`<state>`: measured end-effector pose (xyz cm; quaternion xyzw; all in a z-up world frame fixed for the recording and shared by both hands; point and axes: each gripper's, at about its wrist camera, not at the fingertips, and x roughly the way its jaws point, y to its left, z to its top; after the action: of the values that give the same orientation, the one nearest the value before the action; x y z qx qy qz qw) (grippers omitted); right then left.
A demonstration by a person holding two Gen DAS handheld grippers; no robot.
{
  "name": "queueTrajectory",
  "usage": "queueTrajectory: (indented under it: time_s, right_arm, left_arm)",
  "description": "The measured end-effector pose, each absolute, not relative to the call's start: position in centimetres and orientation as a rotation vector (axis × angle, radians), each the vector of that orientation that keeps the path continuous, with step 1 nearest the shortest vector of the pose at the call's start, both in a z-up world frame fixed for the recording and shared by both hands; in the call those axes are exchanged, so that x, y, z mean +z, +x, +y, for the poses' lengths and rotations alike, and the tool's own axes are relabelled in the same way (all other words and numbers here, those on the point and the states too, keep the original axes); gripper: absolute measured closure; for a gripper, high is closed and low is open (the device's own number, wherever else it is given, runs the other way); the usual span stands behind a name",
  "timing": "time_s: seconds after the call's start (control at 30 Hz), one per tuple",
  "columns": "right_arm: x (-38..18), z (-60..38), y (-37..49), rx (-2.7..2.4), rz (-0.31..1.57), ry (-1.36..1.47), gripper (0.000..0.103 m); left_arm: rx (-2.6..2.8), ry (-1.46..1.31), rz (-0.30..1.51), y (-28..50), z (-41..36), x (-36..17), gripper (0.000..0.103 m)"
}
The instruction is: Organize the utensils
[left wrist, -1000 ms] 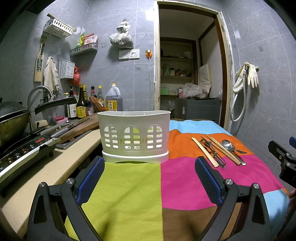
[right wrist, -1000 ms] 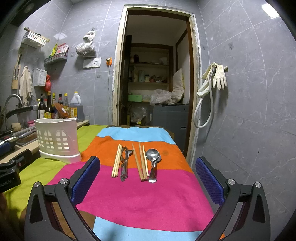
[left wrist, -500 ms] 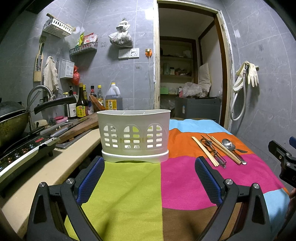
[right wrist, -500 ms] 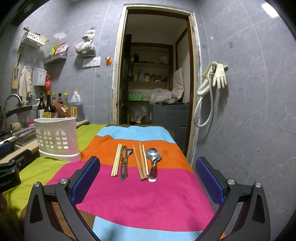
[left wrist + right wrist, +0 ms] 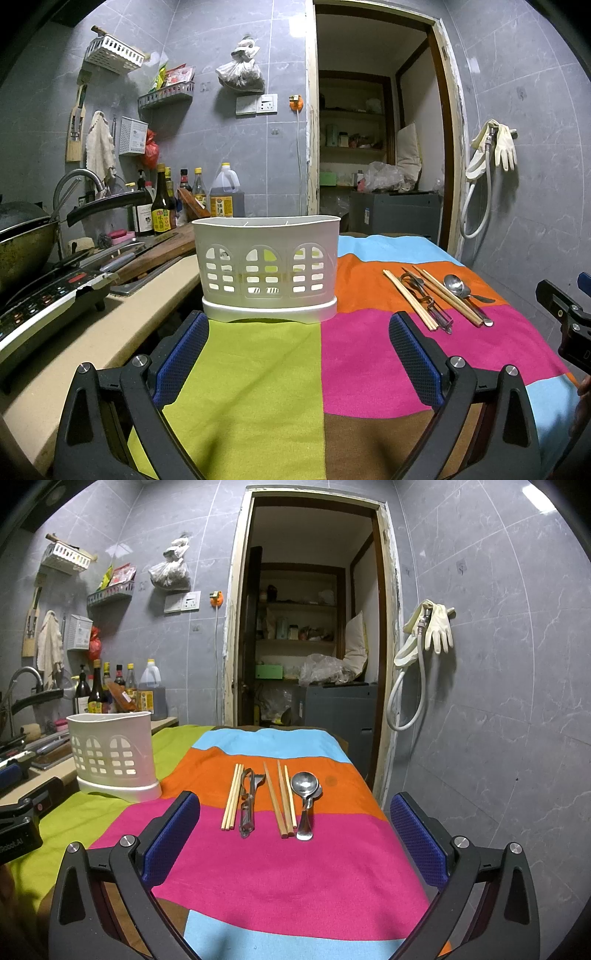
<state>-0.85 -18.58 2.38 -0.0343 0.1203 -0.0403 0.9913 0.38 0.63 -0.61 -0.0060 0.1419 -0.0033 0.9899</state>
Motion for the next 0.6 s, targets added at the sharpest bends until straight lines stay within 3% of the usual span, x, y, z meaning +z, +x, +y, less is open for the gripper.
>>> queueTrajectory:
  time_s: [0.6]
  right_arm:
    - [1.7,-18.9,0.0,-0.080,0.265,-0.063,0.000]
  left_arm:
    - [-0.039,0.035,0.294,2.1,-0.1,-0.3,0.007]
